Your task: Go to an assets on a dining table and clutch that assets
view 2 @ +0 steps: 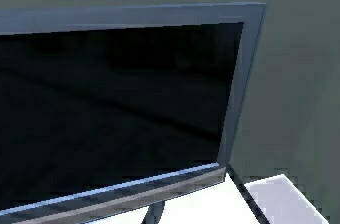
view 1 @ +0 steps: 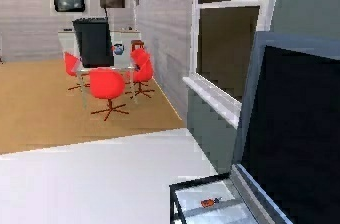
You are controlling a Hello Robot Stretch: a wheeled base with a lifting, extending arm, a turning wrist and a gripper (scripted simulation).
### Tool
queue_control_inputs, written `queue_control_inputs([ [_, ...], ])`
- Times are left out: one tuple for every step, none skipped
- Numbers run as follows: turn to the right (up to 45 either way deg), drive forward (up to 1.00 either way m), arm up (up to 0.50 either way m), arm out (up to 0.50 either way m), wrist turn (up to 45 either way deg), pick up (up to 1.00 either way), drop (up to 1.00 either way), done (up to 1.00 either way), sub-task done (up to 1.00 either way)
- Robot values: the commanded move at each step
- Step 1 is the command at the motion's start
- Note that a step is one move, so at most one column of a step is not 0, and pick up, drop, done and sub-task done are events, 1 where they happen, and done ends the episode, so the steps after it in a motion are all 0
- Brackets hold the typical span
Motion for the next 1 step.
queue_control_inputs([
  [45.0,0.00,0.00,0.00,0.0,0.00,0.00,0.00,0.00],
])
